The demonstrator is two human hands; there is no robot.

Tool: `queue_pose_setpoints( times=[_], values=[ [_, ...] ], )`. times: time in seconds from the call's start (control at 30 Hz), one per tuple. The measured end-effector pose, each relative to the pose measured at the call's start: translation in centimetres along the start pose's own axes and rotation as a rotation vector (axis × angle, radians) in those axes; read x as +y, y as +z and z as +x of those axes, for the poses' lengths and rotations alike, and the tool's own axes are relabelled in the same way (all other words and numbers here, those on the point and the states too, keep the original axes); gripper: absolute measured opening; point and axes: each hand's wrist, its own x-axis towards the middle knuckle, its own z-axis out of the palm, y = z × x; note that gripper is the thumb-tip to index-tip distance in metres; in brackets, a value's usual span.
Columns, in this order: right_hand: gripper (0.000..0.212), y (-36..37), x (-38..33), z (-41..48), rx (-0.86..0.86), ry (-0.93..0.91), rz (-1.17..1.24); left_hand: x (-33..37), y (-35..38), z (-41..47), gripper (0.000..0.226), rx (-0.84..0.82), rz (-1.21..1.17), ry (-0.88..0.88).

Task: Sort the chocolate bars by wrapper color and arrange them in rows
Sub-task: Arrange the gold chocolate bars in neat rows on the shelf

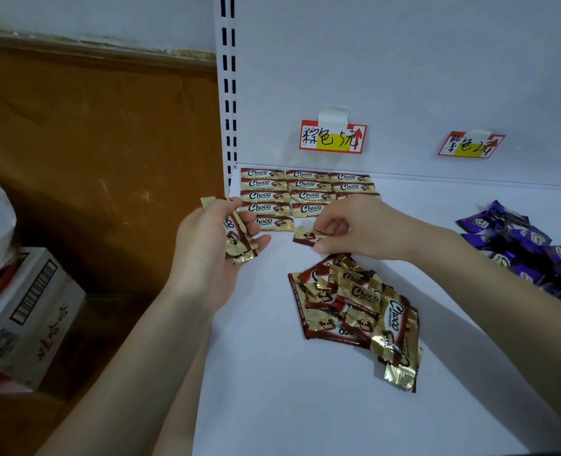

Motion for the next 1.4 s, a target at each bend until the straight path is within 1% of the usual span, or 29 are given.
queue_pose_setpoints(
  times=[0.13,0.3,0.43,0.53,0.63,0.7,0.73,0.8,0.87,0.97,1.0,1.07,1.13,1.27,1.3,1.33,1.4],
  values=[
    [0.027,-0.3,-0.4,-0.7,-0.035,0.013,0.021,-0.1,0.0,-0.4,0.011,-0.03,0.03,0.009],
    [0.025,0.1,-0.6,-2.7,-0.076,0.008,0.06,-0.3,0.1,-0.9,0.007,-0.106,0.078,0.037],
    [0.021,0.5,-0.3,-4.1,-0.072,0.033,0.103,-0.7,0.6,-1.5,0.008,-0.175,0.194,0.043],
    [0.008,0.5,-0.3,-4.8,0.022,0.028,0.238,-0.8,1.3,-2.1,0.008,-0.241,0.302,0.059],
    [0.009,-0.3,-0.8,-5.3,0.16,0.011,0.45,-0.6,1.7,-2.5,0.013,-0.309,0.436,0.1],
    [0.007,-1.2,-1.4,-5.6,0.208,-0.014,0.567,-0.5,1.9,-2.8,0.019,-0.364,0.542,0.137],
    [0.007,-1.5,-1.8,-5.7,0.221,-0.028,0.588,-0.5,2.1,-2.9,0.023,-0.389,0.563,0.152],
    [0.007,-2.0,-2.4,-5.8,0.239,-0.046,0.603,-0.5,2.4,-3.3,0.021,-0.426,0.542,0.172],
    [0.012,-1.9,-2.5,-5.7,0.314,-0.004,0.664,-0.5,2.7,-3.5,0.011,-0.426,0.47,0.187],
    [0.019,-2.0,-2.1,-5.9,0.469,0.176,0.945,-0.4,2.9,-3.4,0.008,-0.335,0.305,0.179],
    [0.019,-2.0,-2.1,-6.2,0.469,0.217,1.024,-0.3,3.0,-3.2,0.007,-0.307,0.247,0.166],
    [0.014,-1.6,-2.3,-6.6,0.39,0.241,1.065,-0.3,3.1,-3.2,0.006,-0.284,0.172,0.137],
    [0.009,-0.9,-2.7,-6.5,0.338,0.209,1.083,-0.5,3.5,-3.3,0.007,-0.315,0.161,0.113],
    [0.004,-1.3,-3.2,-5.5,0.366,0.151,1.289,-0.5,3.7,-3.8,0.011,-0.4,0.2,0.094],
    [0.005,-1.8,-3.1,-5.4,0.376,0.142,1.287,-0.3,3.6,-3.8,0.014,-0.393,0.197,0.093],
    [0.006,-2.2,-2.8,-5.4,0.371,0.13,1.226,0.0,3.4,-3.7,0.018,-0.373,0.188,0.091],
    [0.01,-2.7,-2.6,-5.5,0.288,0.078,1.019,0.5,3.2,-3.5,0.025,-0.341,0.169,0.077]
  ],
)
